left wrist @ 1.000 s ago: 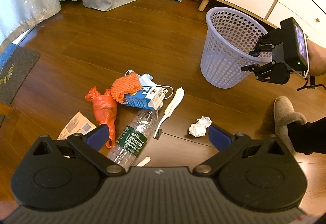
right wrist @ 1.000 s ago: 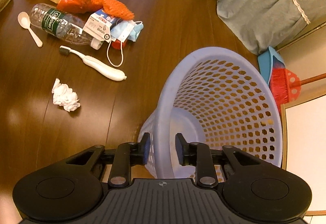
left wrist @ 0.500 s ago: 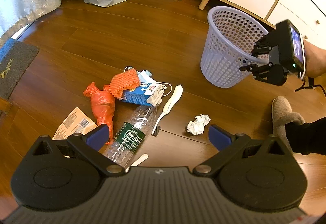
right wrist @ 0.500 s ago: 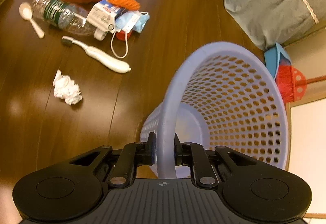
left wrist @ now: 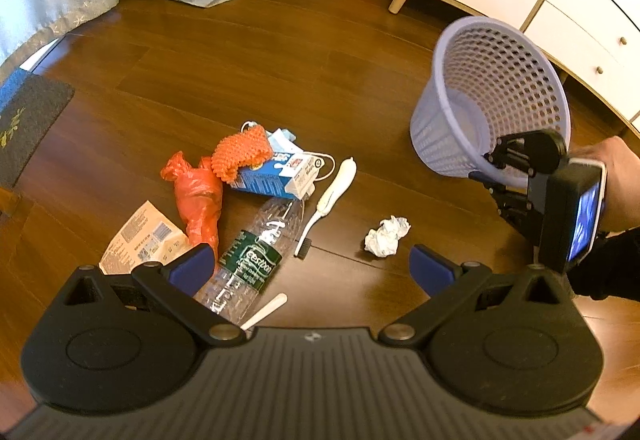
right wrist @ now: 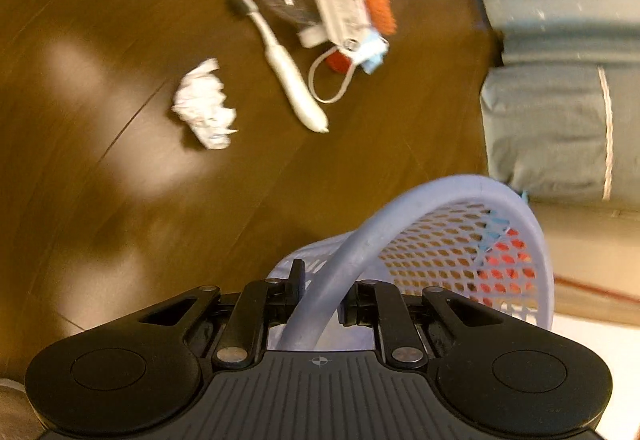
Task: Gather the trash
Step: 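Lift the wastebasket with the right gripper and bring it near the trash, then lower the left gripper onto the white plastic spoon and grasp it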
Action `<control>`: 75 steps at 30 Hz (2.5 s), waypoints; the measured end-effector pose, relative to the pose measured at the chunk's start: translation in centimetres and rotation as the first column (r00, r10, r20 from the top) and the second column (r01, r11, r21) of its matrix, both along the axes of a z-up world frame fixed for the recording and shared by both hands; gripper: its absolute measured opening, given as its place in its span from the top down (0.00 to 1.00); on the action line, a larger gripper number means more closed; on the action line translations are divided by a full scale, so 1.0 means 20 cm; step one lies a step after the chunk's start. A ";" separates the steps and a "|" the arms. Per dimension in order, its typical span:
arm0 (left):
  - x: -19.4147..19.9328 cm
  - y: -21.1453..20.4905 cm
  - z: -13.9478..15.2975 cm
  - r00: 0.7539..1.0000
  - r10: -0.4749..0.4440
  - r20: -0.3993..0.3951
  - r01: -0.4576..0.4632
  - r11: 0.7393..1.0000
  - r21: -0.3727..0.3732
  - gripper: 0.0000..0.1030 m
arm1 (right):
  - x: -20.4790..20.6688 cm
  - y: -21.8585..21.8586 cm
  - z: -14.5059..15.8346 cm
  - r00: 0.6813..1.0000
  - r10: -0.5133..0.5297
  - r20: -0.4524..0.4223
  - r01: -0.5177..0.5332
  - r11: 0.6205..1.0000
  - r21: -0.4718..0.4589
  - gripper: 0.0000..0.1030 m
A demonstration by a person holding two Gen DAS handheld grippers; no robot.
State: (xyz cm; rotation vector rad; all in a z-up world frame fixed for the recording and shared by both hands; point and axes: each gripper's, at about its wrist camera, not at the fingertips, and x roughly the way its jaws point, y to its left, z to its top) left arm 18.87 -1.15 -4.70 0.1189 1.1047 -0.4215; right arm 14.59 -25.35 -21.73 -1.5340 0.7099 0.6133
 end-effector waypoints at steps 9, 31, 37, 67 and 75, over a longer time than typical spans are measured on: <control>-0.03 0.03 -0.06 1.000 0.016 -0.019 -0.016 1.000 0.016 0.01 | -0.02 0.06 -0.06 1.000 -0.018 -0.001 0.018 1.000 -0.007 0.97; -0.25 0.27 -0.45 0.999 -0.019 0.030 0.014 0.988 0.152 0.09 | -0.09 0.08 -0.10 0.999 -0.030 -0.022 0.030 0.999 -0.025 1.00; -0.28 0.33 -0.67 0.997 -0.078 0.001 0.076 0.974 0.212 0.17 | -0.03 0.12 -0.08 0.998 -0.058 -0.027 0.057 0.998 -0.018 1.00; -0.19 0.52 -1.16 0.821 -0.568 -0.052 0.562 0.790 0.246 0.62 | 0.00 0.15 -0.05 0.995 -0.087 -0.040 0.086 0.996 -0.026 1.00; -0.20 0.54 -1.21 0.807 -0.587 -0.059 0.583 0.778 0.234 0.72 | 0.01 0.18 -0.06 0.996 -0.076 -0.041 0.074 0.997 -0.037 1.00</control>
